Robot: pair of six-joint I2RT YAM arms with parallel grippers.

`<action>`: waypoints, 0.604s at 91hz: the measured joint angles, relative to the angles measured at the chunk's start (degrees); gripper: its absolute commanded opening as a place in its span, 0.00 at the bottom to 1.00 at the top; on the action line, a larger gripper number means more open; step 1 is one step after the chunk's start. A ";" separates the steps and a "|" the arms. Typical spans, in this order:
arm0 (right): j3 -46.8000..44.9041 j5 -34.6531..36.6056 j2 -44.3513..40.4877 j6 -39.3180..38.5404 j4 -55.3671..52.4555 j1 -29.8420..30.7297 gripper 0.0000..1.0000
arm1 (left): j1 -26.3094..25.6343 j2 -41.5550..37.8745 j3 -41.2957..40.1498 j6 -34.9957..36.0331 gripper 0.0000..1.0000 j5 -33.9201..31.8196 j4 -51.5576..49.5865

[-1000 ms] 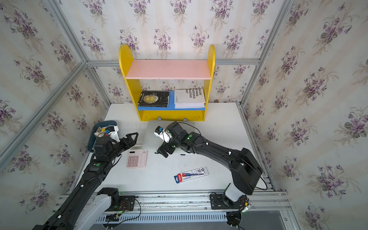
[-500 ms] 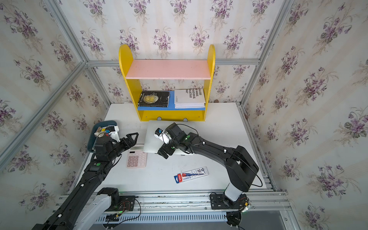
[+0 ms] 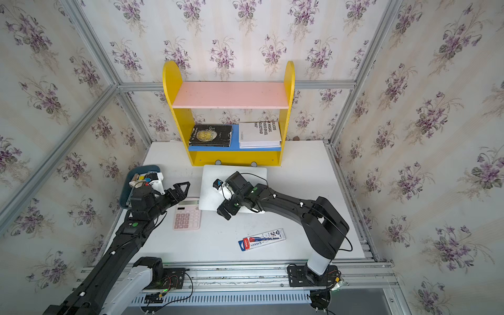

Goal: Close the laptop lid and set it aside
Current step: Close the lid of the laptop.

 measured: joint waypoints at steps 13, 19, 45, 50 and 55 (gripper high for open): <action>-0.96 0.04 0.42 0.17 0.11 -0.46 1.00 | 0.02 0.02 0.00 0.00 0.94 0.00 0.00; -1.46 0.09 0.46 0.26 0.22 -0.70 1.00 | 0.02 0.07 0.00 0.00 0.94 0.00 0.00; -2.86 0.55 1.33 1.49 1.27 -1.99 1.00 | 0.00 0.24 -0.09 0.00 0.94 0.31 0.02; -2.95 0.70 1.57 1.51 1.40 -2.27 1.00 | 0.00 0.31 -0.13 -0.02 0.94 0.37 0.00; -2.99 0.61 1.79 1.68 1.60 -2.58 1.00 | 0.02 0.35 -0.17 -0.04 0.94 0.39 0.02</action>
